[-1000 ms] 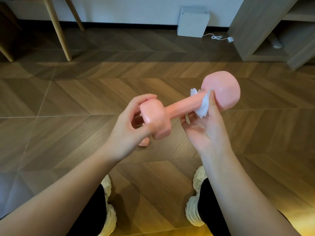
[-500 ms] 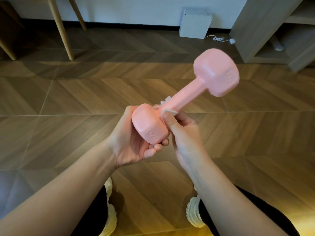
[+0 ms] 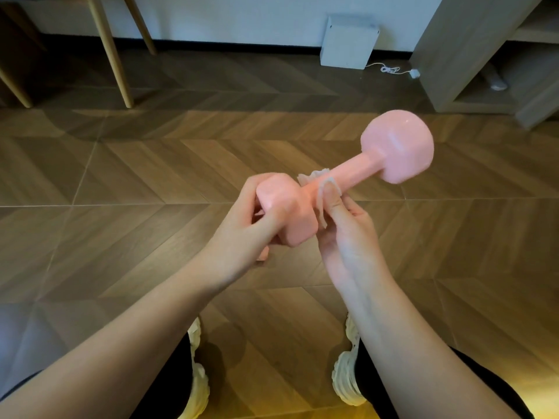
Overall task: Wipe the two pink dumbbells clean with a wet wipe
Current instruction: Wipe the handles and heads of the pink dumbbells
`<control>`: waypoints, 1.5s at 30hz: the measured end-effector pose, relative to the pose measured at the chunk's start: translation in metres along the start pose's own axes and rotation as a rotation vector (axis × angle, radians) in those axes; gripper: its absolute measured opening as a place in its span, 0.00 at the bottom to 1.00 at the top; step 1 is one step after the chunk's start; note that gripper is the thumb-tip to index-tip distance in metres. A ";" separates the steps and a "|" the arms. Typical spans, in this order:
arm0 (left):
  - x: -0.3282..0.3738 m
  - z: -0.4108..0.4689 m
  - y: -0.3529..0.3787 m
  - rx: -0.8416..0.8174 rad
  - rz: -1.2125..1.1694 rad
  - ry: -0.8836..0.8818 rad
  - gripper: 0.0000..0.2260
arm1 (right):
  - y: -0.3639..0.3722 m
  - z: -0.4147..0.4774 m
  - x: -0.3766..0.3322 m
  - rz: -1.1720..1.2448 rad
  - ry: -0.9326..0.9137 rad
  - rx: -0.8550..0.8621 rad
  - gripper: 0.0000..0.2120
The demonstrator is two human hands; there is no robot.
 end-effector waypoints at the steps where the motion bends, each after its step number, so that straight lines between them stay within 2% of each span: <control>1: 0.007 -0.002 -0.001 0.016 0.130 0.100 0.21 | -0.001 0.000 -0.002 0.025 0.003 -0.007 0.09; 5: 0.025 -0.011 -0.003 0.055 0.522 0.410 0.30 | -0.010 0.002 -0.014 0.023 0.003 0.049 0.20; 8: 0.031 -0.016 -0.004 0.056 0.761 0.598 0.34 | -0.021 0.006 -0.024 0.079 -0.001 0.147 0.16; 10: 0.031 -0.017 -0.004 0.048 0.845 0.633 0.35 | -0.026 0.008 -0.025 0.172 0.015 0.216 0.15; 18: 0.035 -0.018 0.001 0.032 0.849 0.696 0.35 | -0.033 0.009 -0.024 0.258 0.049 0.264 0.21; 22: 0.035 -0.018 -0.001 0.040 0.781 0.683 0.35 | -0.031 0.007 -0.024 0.163 0.027 0.210 0.17; 26: 0.023 -0.016 -0.004 0.083 0.558 0.493 0.33 | -0.015 -0.001 -0.005 -0.028 0.065 0.129 0.21; 31: 0.010 -0.009 -0.001 0.052 0.281 0.285 0.29 | -0.001 -0.006 0.011 -0.109 0.075 0.086 0.12; 34: -0.007 -0.003 0.002 -0.022 -0.063 -0.020 0.28 | -0.003 -0.002 0.003 -0.046 0.027 0.078 0.15; 36: -0.014 -0.004 0.010 -0.116 -0.322 -0.217 0.31 | -0.004 -0.001 -0.001 -0.057 0.012 0.059 0.12; 38: -0.015 -0.006 0.015 -0.165 -0.469 -0.335 0.31 | -0.005 0.000 -0.006 -0.077 0.005 0.044 0.11; 40: -0.017 -0.010 0.016 -0.180 -0.562 -0.453 0.33 | -0.009 0.002 -0.013 -0.055 -0.007 0.054 0.13; 42: -0.020 -0.012 0.015 -0.175 -0.579 -0.538 0.35 | -0.014 0.004 -0.022 -0.021 -0.030 0.069 0.11; 45: -0.024 -0.014 0.011 -0.158 -0.539 -0.577 0.33 | -0.021 0.006 -0.030 0.038 -0.072 0.095 0.09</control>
Point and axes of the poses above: each hand's wrist, its own z-axis towards the middle knuckle, its own y-axis out of the palm, x = y × z, the point moved 6 cm from there along z, towards the middle knuckle, and after that the axes turned 4 degrees about y, right-handed, at the moved point
